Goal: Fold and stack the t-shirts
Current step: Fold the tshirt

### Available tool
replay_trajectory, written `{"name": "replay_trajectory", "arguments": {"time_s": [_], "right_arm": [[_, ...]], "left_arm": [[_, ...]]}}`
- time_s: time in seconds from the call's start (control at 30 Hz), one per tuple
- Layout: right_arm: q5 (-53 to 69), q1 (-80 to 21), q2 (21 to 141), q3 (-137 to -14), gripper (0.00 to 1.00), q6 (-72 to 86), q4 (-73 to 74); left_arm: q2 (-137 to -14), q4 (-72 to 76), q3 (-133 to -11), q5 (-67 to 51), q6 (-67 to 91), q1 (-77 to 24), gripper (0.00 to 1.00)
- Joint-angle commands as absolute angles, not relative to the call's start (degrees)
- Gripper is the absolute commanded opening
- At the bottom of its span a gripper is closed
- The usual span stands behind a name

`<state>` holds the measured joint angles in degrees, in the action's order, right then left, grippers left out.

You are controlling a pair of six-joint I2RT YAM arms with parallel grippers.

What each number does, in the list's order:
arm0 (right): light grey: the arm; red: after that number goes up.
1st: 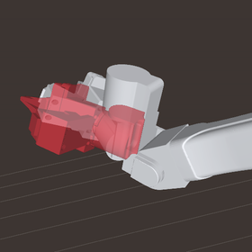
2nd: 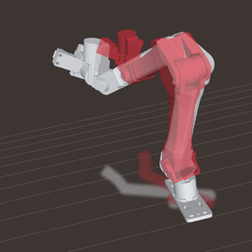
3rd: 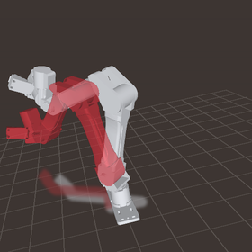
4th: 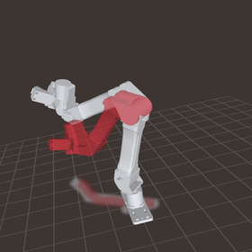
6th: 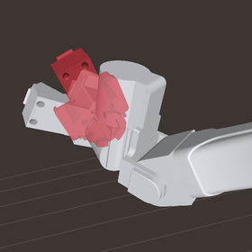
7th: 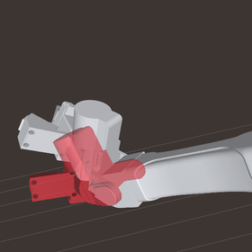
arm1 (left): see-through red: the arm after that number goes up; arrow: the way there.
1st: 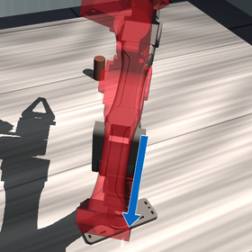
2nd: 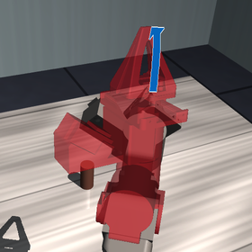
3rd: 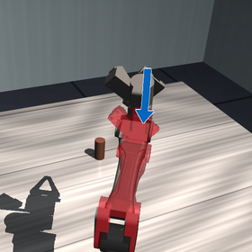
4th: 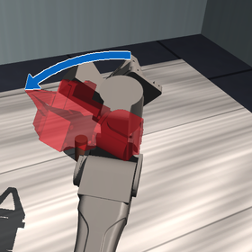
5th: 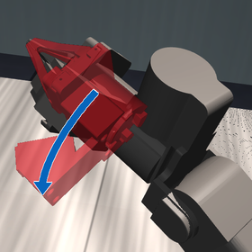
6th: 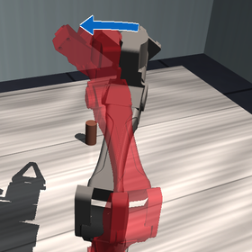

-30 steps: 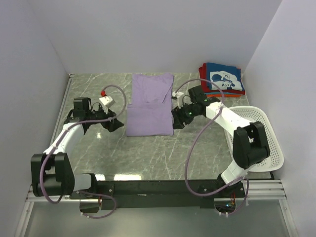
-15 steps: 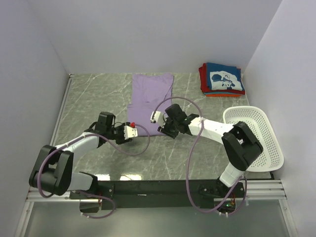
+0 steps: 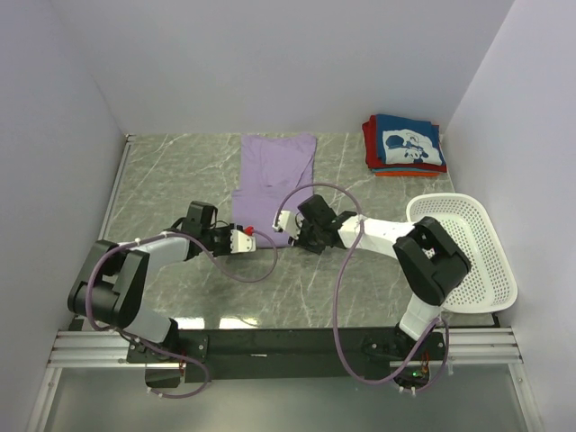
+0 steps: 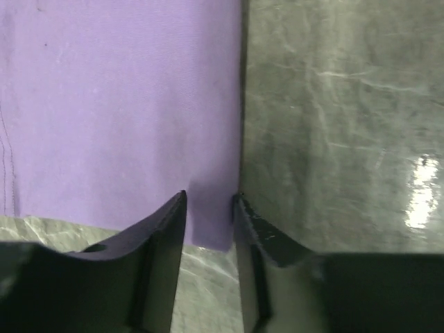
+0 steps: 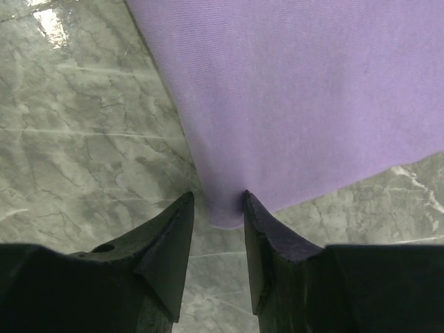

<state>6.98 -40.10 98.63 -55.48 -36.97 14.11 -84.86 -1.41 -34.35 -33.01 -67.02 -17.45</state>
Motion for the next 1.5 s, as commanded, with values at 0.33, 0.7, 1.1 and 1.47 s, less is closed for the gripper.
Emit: {"name": "replay_trajectory", "arguments": {"time_s": [0.33, 0.7, 1.1, 1.47], "right_arm": [[6.5, -39.5, 97.2, -61.8, 0.0, -37.7, 21.1], [11.9, -33.0, 93.6, -72.4, 0.0, -38.2, 29.7], [19.3, -38.8, 73.1, -53.0, 0.0, -34.5, 36.1], [25.8, -39.3, 67.0, -58.7, 0.0, -38.9, 47.4]], "left_arm": [[-81.7, -13.8, -42.6, -34.7, -66.1, -17.2, 0.01], [-81.7, -25.6, -55.1, -37.7, -61.6, -15.2, 0.01], [-63.4, -48.7, -46.1, -41.9, -68.7, -20.7, 0.01], [-53.3, -56.3, -49.8, -44.7, -55.8, -24.8, 0.0]]}}
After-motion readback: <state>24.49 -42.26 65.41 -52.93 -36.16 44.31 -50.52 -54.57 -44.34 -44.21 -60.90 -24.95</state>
